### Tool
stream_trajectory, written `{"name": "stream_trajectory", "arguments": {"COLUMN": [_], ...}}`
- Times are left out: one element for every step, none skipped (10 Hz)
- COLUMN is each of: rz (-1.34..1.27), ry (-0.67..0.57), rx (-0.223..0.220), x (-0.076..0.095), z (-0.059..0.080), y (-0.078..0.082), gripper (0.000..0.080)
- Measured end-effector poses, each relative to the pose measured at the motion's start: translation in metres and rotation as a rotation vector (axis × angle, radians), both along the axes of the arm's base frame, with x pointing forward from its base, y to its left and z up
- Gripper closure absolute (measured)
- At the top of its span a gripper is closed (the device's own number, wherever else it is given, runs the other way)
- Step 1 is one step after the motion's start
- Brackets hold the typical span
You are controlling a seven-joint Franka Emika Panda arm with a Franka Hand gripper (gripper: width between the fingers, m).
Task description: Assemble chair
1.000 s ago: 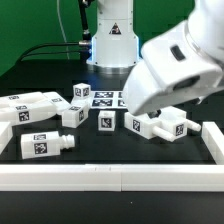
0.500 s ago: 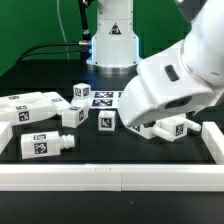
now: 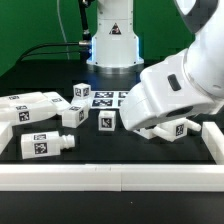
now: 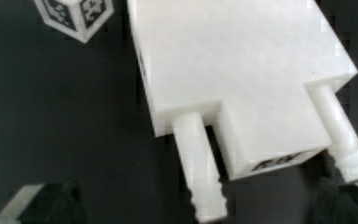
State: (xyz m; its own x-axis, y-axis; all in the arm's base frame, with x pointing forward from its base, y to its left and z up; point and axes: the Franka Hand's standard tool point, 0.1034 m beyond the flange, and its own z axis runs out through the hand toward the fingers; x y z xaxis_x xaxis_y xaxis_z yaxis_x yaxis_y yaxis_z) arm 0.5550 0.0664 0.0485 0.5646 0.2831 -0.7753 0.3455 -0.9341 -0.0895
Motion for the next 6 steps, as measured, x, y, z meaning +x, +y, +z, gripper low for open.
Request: {"name": "stream_trajectory", "arguments": {"rz": [-0.008,-0.007,-0.005,-0.002,0.002,-0.001], "ry": [0.061,0.041,0.024,0.013,0.004,0.011], "rx": [-0.016,-0.01,-0.005,-0.002,0.001,-0.002], "x": [0.003,0.009,0.01,0.007,0.002,-0.002], "z": [-0.002,-0.005,-0.003,-0.002,-0.002,-0.007], "y": [0.001,0.003,0.003,0.003,0.003,0.001], "gripper": [0.015,0.015,0.015,0.015,0.015,0.015]}}
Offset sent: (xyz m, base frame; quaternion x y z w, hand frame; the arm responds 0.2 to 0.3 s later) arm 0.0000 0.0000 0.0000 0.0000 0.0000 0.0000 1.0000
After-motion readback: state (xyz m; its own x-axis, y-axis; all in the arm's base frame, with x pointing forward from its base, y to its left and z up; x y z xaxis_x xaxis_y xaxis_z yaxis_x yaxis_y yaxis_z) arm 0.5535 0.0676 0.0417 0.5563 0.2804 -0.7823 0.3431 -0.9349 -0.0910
